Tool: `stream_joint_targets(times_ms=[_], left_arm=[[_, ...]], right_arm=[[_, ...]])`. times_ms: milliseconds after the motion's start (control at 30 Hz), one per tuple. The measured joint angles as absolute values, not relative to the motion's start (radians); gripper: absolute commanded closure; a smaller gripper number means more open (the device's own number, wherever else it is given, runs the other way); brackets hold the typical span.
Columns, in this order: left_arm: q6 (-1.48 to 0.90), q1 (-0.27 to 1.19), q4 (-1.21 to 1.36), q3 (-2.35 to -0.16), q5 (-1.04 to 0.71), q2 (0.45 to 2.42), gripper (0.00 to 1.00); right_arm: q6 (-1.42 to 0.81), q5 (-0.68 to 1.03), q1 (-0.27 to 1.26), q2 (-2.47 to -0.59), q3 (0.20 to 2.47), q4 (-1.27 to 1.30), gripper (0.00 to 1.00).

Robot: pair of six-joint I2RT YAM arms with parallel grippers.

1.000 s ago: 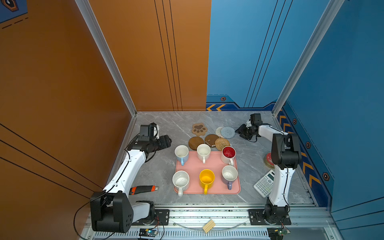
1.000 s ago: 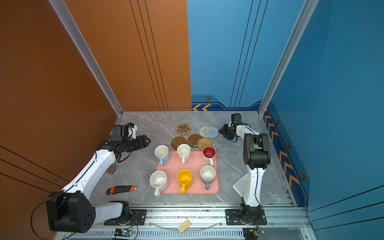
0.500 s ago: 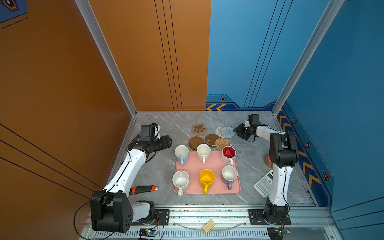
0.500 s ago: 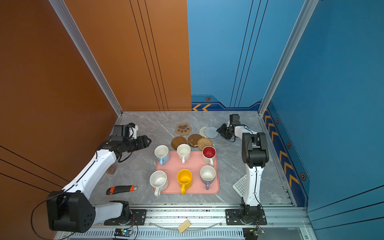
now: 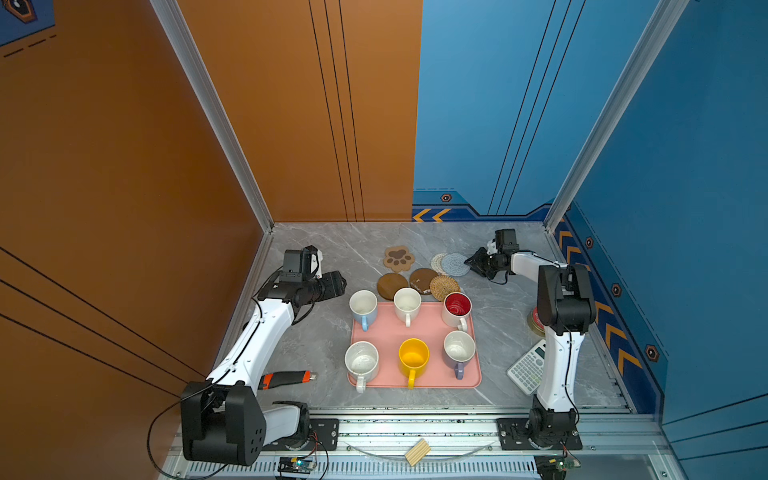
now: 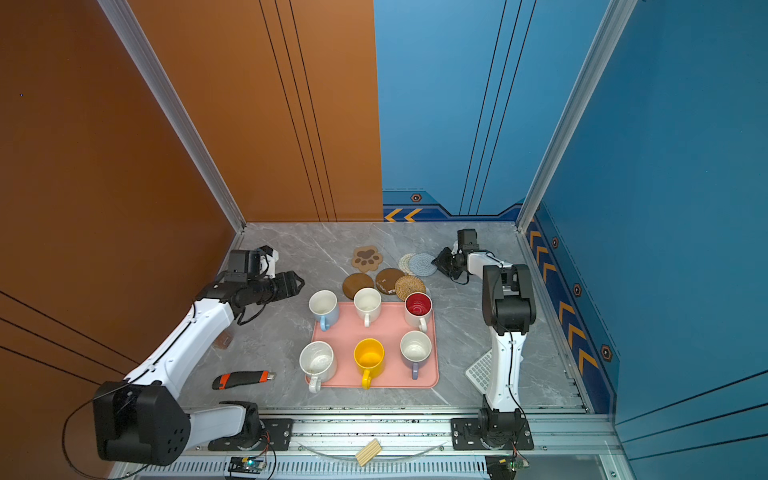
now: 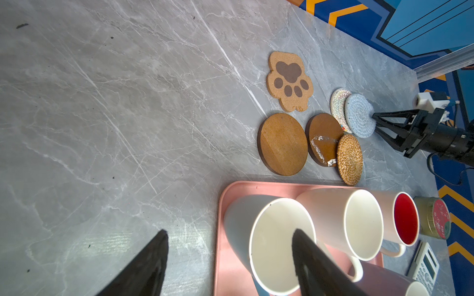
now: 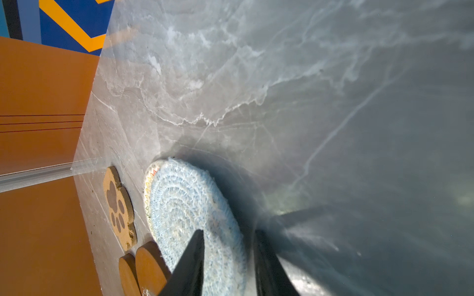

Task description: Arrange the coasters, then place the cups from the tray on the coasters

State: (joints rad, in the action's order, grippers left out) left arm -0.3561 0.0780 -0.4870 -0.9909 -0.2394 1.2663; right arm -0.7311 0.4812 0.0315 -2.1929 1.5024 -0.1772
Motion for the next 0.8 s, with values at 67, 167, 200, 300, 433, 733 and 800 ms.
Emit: stream_joint_targets(times_ms=[67, 167, 200, 300, 433, 733, 800], left_arm=[[-0.356, 0.08, -0.487, -0.991, -0.239, 1.266, 0.23], [-0.355, 0.081, -0.487, -0.991, -0.239, 1.266, 0.22], [-0.354, 0.081, -0.487, -0.991, -0.239, 1.266, 0.23], [-0.346, 0.081, -0.487, -0.991, -0.239, 1.266, 0.23], [-0.34, 0.081, -0.487, -0.991, -0.236, 1.266, 0.23], [-0.337, 0.088, -0.487, -0.991, -0.231, 1.266, 0.23], [-0.337, 0.088, -0.487, -0.99, -0.227, 1.266, 0.23]], right_arm=[[-0.731, 0.488, 0.032, -2.197, 1.502, -0.174, 0.78], [-0.734, 0.495, 0.033, -2.202, 1.502, -0.172, 0.83], [-0.735, 0.495, 0.033, -2.202, 1.502, -0.172, 0.84], [-0.735, 0.499, 0.033, -2.202, 1.502, -0.171, 0.89], [-0.735, 0.511, 0.033, -2.202, 1.502, -0.17, 0.97], [-0.734, 0.532, 0.032, -2.201, 1.482, -0.139, 1.0], [-0.734, 0.54, 0.031, -2.196, 1.466, -0.124, 1.0]])
